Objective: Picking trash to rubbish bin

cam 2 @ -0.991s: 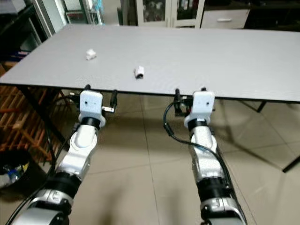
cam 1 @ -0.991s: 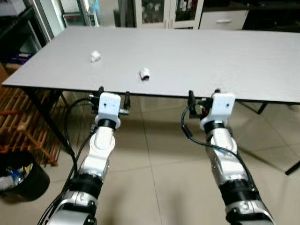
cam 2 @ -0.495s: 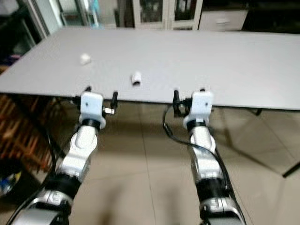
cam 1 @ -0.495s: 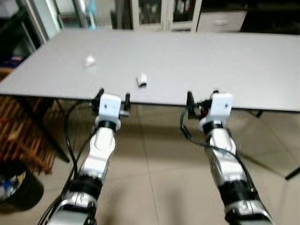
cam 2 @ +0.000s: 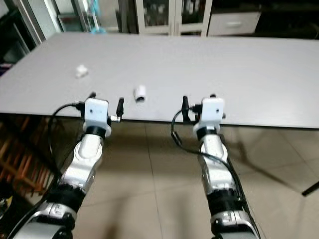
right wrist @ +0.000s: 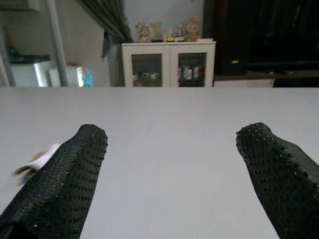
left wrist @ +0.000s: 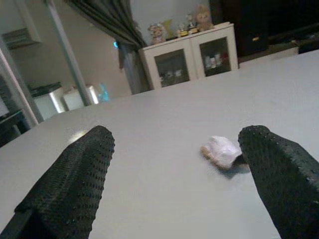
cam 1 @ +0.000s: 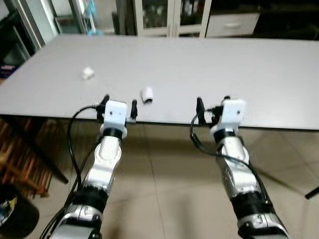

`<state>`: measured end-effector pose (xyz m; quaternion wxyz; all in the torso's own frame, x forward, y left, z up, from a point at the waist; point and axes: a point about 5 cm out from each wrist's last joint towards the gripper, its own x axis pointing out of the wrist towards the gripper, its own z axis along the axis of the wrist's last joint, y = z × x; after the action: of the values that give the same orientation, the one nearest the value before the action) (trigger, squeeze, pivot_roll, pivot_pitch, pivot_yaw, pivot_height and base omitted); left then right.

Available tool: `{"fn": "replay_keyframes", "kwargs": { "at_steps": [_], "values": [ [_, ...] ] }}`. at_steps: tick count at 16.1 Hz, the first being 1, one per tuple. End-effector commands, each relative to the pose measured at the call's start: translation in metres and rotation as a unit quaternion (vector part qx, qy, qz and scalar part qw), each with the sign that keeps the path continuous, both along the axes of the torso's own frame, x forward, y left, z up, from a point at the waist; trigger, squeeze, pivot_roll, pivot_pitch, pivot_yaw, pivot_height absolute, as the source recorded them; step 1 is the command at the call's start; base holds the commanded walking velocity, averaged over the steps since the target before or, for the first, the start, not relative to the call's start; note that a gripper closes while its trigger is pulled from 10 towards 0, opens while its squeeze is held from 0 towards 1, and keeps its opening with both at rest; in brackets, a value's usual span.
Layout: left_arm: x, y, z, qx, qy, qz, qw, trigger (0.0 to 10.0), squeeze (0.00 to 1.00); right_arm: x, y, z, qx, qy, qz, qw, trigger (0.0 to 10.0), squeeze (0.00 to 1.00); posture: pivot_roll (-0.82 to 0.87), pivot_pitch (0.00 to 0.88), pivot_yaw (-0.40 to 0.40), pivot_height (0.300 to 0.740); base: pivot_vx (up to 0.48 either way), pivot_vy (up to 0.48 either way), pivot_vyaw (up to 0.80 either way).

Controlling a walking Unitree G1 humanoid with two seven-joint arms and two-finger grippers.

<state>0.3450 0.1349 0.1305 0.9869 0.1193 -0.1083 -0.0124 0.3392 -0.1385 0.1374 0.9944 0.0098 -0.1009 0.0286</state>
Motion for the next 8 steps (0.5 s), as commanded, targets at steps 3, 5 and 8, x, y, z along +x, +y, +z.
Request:
{"fn": "replay_keyframes", "kwargs": {
  "at_steps": [3, 5, 8],
  "values": [
    [0.0011, -0.0114, 0.003, -0.001, -0.003, -0.015, 1.0, 10.0, 0.0, -0.0002, -0.0131, 0.0009, 0.004, -0.001, -0.021, 1.0, 10.0, 0.0, -0.03, 0.05, 0.029, 0.74, 0.396, 0.0, 0.0],
    [0.0012, -0.0111, 0.0029, -0.001, -0.003, -0.016, 1.0, 10.0, 0.0, -0.0002, -0.0123, 0.0006, 0.004, 0.0, -0.02, 1.0, 10.0, 0.0, -0.03, 0.047, 0.029, 0.74, 0.398, 0.0, 0.0],
    [0.0015, -0.0112, 0.0034, -0.001, -0.003, -0.015, 1.0, 10.0, 0.0, 0.0, -0.0122, 0.0002, 0.004, 0.0, -0.019, 1.0, 10.0, 0.0, -0.03, 0.041, 0.03, 0.74, 0.399, 0.0, 0.0]
  ]
}}
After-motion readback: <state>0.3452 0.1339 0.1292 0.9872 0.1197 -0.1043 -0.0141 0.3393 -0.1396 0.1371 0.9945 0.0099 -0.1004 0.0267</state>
